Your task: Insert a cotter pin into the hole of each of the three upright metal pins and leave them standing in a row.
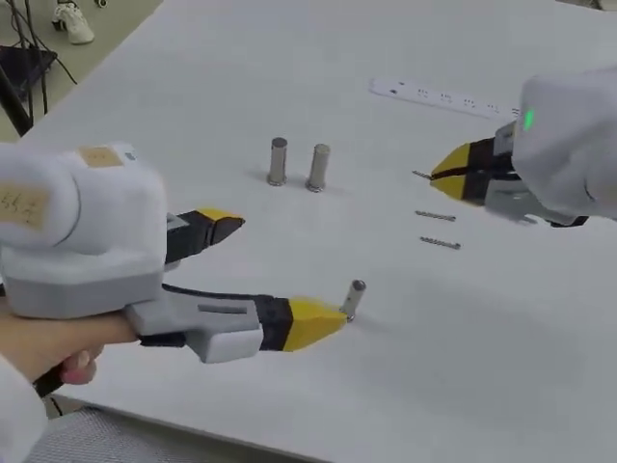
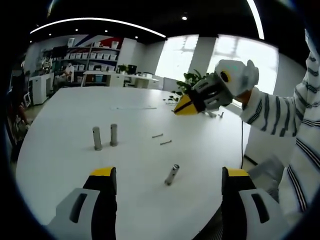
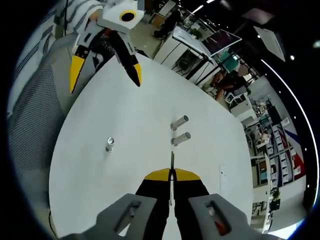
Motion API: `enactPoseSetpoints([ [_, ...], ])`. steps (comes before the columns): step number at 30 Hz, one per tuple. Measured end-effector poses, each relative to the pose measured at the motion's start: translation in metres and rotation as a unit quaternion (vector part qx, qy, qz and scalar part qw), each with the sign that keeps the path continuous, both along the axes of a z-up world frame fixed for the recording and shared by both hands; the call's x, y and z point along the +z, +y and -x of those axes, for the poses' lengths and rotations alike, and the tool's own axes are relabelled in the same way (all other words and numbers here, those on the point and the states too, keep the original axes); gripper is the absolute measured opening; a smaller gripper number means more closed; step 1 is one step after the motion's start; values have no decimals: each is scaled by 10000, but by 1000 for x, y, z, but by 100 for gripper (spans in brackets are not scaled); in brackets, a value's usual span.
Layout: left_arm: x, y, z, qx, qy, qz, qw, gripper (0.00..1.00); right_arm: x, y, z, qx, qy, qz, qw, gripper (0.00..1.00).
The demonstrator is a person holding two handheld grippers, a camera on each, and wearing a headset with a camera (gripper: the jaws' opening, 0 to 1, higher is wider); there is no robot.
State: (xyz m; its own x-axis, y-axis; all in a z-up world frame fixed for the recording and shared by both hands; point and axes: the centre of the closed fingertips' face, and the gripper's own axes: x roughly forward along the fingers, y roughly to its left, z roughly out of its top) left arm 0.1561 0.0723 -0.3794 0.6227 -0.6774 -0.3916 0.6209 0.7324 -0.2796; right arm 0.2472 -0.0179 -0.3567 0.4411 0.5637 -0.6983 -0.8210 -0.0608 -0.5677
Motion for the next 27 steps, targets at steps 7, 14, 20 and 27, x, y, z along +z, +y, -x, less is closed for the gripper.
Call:
enactPoseSetpoints([
  [7, 5, -3, -10, 66, 8, 49, 10000, 76, 3, 16, 20, 95, -47, -233, 9997, 0],
  [14, 19, -12, -17, 48, 80, 550, 9984, 64, 0, 27, 38, 256, -52, -302, 9992, 0],
  [20, 26, -20, -22, 31, 174, 780, 9968, 51, -5, 33, 51, 419, 5, -260, 9988, 0],
  [27, 24, -33, -19, -137, 402, 928, 9948, 37, -8, 41, 64, 538, 93, -314, 9980, 0],
])
